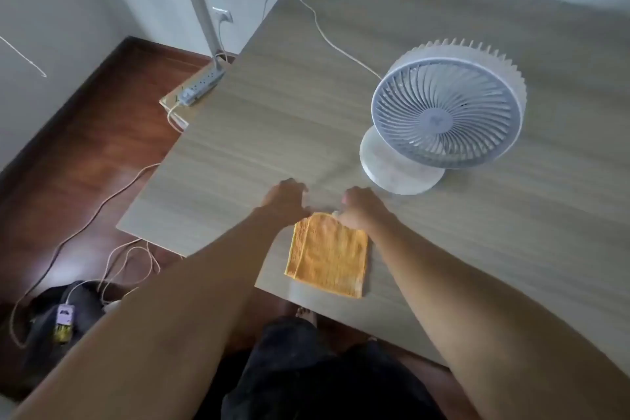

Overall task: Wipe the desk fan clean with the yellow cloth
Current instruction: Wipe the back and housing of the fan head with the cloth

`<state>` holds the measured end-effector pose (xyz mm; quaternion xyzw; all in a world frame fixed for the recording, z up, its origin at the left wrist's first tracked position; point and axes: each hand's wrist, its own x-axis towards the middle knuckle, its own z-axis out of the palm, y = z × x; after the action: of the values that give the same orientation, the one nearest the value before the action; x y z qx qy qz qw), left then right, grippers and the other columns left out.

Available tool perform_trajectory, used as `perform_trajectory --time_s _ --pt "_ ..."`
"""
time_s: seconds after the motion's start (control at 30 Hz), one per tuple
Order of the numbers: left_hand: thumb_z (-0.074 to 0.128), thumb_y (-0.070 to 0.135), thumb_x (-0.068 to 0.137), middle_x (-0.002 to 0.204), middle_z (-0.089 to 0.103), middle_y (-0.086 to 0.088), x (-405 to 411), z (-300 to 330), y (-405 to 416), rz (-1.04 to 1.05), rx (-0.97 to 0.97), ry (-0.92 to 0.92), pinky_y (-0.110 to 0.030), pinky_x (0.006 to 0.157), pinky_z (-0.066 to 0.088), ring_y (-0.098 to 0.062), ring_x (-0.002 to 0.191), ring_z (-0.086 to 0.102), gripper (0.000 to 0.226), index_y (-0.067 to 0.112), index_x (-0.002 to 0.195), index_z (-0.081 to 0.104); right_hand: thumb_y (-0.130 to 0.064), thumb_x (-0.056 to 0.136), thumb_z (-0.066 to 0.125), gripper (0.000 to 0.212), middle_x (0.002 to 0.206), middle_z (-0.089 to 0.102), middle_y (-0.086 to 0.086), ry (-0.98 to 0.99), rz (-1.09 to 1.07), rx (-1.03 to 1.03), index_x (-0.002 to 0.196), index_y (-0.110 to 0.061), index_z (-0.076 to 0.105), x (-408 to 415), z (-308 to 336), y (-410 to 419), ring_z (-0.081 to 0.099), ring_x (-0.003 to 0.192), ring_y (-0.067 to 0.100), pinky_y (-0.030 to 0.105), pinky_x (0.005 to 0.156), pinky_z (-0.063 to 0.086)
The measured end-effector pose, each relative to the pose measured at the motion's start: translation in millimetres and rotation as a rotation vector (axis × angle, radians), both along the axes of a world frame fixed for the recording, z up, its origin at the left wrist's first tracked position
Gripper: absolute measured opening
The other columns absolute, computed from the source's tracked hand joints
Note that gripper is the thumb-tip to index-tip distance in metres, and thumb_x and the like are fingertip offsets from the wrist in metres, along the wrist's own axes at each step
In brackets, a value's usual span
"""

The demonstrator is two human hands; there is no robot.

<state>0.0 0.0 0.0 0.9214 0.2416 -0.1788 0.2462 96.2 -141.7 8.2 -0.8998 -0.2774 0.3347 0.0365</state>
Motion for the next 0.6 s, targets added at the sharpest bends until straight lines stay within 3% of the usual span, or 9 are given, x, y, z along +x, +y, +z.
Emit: perform_trajectory --time_s 0.1,0.3,0.43,0.53,0.6 --pt "0.076 0.036 0.081 0.138 0.051 -0.009 -1 -11 -15 -0.035 -0.007 0.003 -0.035 0.103 0.041 -0.025 0.128 0.050 0.063 0.016 0.136 0.055 -0.054 0.076 0.069 0.064 0.125 0.054 0.009 -0.066 0.034 -0.067 0.123 -0.014 0.052 -7 -10 -20 0.048 0.120 0.029 0.042 0.098 0.045" --pt "0.079 0.030 0.080 0.122 0.060 -0.008 -5 -26 -29 -0.065 0.113 -0.018 -0.035 0.095 0.044 -0.025 0.119 0.051 0.044 0.015 0.118 0.061 -0.046 0.076 0.073 0.046 0.115 0.058 0.007 -0.170 0.031 0.044 0.110 -0.018 0.060 -18 -27 -33 0.049 0.111 0.027 0.038 0.093 0.042" --pt "0.077 0.029 0.083 0.117 0.063 -0.009 5 -21 -25 -0.101 -0.003 -0.022 -0.036 0.091 0.045 -0.028 0.113 0.056 0.033 0.009 0.108 0.068 -0.045 0.070 0.077 0.046 0.107 0.060 0.001 -0.181 -0.023 0.160 0.104 -0.020 0.058 -22 -29 -39 0.050 0.104 0.022 0.036 0.088 0.044" --pt "0.078 0.025 0.081 0.107 0.068 -0.009 17 -6 -24 -0.208 -0.126 -0.034 -0.032 0.081 0.042 -0.027 0.100 0.060 0.030 0.008 0.103 0.069 -0.044 0.063 0.081 0.064 0.099 0.060 -0.007 -0.054 -0.128 0.302 0.118 -0.030 0.052 -18 -19 -46 0.052 0.098 0.014 0.032 0.081 0.049" --pt "0.080 0.023 0.078 0.096 0.067 -0.007 25 7 -26 -0.296 -0.178 -0.040 -0.030 0.074 0.037 -0.025 0.091 0.057 0.028 0.006 0.098 0.069 -0.040 0.061 0.083 0.054 0.085 0.063 -0.010 -0.005 -0.105 0.326 0.110 -0.028 0.063 -13 -12 -54 0.058 0.082 0.010 0.026 0.069 0.049"
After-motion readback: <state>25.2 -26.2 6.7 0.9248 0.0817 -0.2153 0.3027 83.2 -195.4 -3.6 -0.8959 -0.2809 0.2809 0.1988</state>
